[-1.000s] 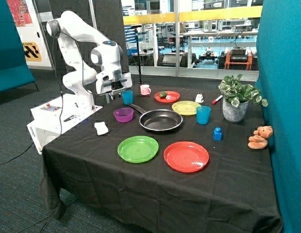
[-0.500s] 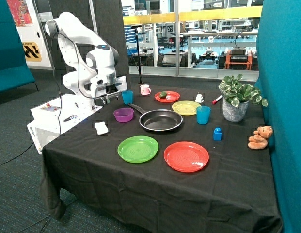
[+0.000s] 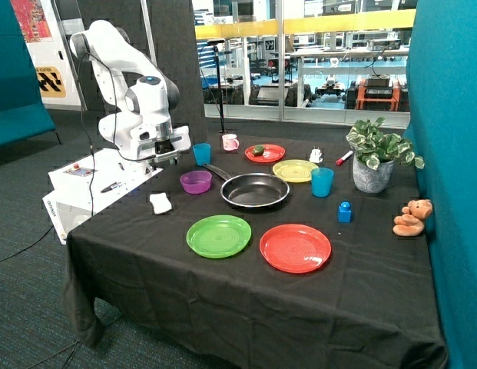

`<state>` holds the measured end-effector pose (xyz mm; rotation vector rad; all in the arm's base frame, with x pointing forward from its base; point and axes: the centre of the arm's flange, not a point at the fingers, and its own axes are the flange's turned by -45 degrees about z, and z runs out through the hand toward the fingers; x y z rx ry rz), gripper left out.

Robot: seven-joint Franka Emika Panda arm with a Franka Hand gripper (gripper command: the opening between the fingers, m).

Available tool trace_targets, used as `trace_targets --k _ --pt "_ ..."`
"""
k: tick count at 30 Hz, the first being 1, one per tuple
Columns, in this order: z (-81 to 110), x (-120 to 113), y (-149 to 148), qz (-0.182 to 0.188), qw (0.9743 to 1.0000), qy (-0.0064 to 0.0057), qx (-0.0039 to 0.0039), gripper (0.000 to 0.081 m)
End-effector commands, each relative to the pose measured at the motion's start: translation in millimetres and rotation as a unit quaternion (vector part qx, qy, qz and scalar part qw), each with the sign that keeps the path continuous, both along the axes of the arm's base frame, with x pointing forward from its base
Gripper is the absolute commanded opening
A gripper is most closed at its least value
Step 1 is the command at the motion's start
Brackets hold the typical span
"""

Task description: Clean the pan

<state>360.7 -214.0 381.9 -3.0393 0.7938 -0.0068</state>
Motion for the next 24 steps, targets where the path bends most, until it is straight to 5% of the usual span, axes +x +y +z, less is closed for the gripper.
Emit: trace_targets --k 1,8,24 --pt "-7.4 0 -25 -0.009 1.0000 0.0021 0.00041 0.0643" --pt "-14.5 1 -34 0.021 0.9998 0.0022 0.00035 0.0696" --pt "-27.2 9 -48 0.050 0.9988 0.0022 0.00029 0.0648"
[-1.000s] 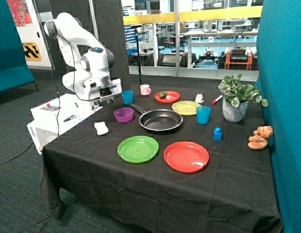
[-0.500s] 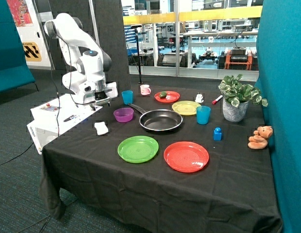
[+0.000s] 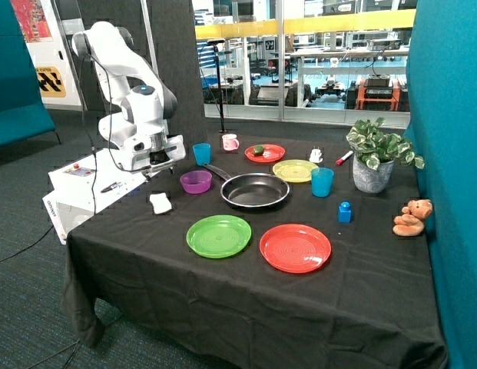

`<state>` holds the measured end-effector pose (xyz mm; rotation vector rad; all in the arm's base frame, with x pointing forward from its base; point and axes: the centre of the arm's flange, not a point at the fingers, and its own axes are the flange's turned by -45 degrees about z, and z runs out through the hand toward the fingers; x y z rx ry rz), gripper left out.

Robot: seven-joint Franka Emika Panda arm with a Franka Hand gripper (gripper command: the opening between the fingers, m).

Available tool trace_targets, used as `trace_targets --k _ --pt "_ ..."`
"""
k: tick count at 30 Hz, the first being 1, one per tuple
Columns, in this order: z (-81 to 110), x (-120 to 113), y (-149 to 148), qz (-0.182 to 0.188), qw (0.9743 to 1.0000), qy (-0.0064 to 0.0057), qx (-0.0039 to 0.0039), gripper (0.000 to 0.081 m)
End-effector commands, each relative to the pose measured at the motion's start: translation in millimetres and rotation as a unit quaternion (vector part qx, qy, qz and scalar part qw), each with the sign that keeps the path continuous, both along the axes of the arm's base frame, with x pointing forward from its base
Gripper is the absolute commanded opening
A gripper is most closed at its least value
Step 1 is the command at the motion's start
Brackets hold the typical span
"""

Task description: Clean the pan

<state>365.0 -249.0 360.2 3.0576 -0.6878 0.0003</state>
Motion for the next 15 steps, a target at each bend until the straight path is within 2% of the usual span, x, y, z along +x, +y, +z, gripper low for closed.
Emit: trace_targets --k 1,13,14,15 --pt "-5.7 5 -15 0.015 0.9999 -0.0007 0.00374 0.0639" --pt "-16.6 13 -31 0.030 0.9995 -0.0006 0.00375 0.0505" --pt "-17.8 15 -32 0.032 0.9995 -0.0006 0.00376 0.0252" --pt "-18.9 17 -34 0.032 0.9995 -0.0006 0.00376 0.0126"
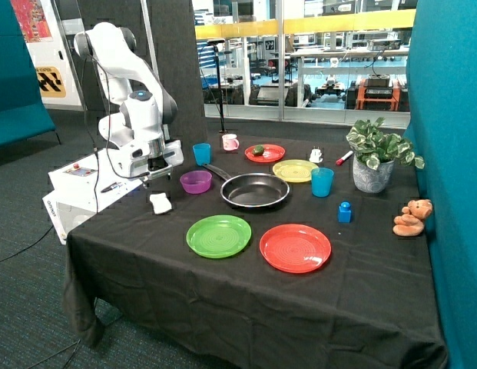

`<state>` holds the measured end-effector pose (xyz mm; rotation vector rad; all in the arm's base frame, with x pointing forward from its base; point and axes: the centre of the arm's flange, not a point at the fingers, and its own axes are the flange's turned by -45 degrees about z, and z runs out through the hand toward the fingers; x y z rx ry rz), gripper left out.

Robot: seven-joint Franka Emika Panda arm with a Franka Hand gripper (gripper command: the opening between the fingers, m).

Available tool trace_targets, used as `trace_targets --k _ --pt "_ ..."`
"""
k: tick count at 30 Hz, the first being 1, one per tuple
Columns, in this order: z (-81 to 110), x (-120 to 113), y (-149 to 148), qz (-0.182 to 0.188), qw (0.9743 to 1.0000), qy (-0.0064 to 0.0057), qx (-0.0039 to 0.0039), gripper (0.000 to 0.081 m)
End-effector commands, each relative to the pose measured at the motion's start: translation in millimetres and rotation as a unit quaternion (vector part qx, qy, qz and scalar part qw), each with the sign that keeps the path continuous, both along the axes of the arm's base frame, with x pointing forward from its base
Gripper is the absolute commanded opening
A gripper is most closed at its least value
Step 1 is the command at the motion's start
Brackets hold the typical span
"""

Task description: Clean the pan

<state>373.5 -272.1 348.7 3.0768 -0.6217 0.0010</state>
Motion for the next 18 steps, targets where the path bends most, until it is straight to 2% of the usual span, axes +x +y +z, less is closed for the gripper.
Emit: trace_targets --k 1,3,5,14,18 --pt "-7.8 10 -12 0.010 0.9999 0.0001 0.00137 0.0063" --pt "-8.3 11 -13 0.010 0.9999 0.0001 0.00137 0.0016" --pt "-9.4 11 -14 0.010 1.0000 0.0001 0.00137 0.0004" --pt "-23.0 4 -24 -0.025 0.9997 0.0000 0.00137 0.0000" --pt "-27.5 3 -24 -0.027 0.9996 0.0000 0.00137 0.0000"
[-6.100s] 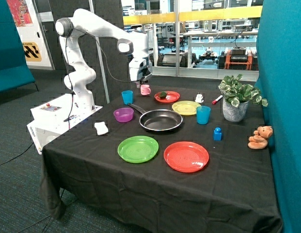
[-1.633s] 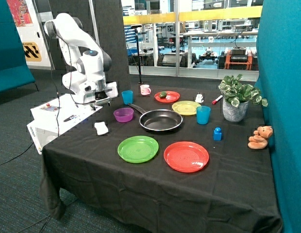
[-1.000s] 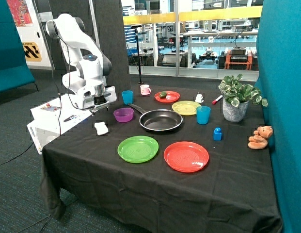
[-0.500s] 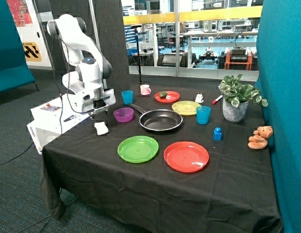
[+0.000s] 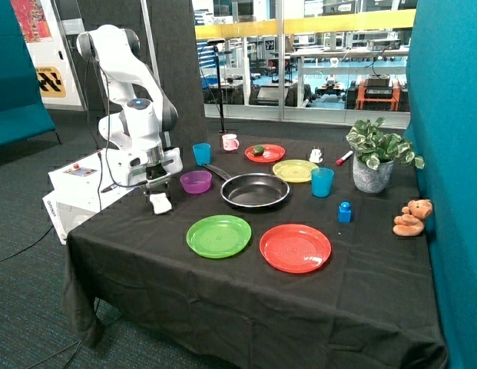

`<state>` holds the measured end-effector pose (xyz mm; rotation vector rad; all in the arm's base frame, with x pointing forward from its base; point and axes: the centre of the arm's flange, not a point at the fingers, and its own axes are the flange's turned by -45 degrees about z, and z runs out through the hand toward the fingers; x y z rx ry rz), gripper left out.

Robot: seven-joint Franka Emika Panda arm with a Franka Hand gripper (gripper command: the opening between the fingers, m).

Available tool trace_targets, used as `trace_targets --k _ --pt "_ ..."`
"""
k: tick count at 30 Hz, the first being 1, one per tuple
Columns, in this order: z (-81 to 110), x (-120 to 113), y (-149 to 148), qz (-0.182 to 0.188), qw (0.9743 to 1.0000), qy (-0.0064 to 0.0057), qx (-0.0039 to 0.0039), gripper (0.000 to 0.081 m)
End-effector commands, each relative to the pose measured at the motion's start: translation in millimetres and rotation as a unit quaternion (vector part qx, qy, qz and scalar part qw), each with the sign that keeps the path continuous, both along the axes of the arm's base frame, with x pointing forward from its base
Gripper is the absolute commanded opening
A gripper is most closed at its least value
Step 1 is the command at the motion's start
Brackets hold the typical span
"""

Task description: Clean the pan

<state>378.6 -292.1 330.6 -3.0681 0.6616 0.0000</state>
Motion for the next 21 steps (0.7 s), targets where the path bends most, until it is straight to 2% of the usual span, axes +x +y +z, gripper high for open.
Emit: trace_targets --k 1,21 --pt "-10.1 -3 -3 -0.014 0.9999 0.0003 -0.00142 0.0000" --pt "-20.5 1 7 -0.009 1.0000 0.0003 -0.00142 0.0000"
